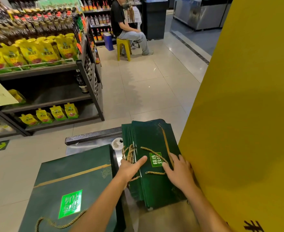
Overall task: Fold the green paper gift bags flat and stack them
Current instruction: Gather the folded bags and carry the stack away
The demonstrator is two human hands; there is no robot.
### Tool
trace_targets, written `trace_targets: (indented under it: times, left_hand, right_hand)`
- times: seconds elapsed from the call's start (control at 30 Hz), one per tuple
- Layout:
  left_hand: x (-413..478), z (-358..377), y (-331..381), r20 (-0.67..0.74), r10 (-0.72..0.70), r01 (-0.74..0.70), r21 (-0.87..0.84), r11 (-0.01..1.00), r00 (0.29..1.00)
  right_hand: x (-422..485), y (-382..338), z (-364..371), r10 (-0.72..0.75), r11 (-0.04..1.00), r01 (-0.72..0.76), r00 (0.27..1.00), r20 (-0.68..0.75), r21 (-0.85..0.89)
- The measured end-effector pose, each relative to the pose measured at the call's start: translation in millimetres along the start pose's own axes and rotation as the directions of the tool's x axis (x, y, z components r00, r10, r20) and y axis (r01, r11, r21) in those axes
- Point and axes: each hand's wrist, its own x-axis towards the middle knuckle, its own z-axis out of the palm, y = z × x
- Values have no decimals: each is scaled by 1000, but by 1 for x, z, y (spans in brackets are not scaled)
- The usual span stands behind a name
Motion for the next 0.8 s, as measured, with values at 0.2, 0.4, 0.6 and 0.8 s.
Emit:
trace_targets:
  times: [0.2,0.4,0.6,0.8]
  left_hand:
    - [-22,-7,19,124,38,-3,-271,963,992]
    - [-23,-13,18,201,38,37,-360,932,979]
    - [-21,-14,16,202,47,33,-374,927,978]
    - [-24,-24,12,223,7,82,-390,917,975]
  right_hand:
    - [13,-2,3,-30,992,36,998,-47,124]
    - [13,-4,2,-45,986,60,994,-99,157]
    - [7,-6,4,-19,970,58,986,-167,235]
    - [13,-7,9,100,930,-51,988,-118,363]
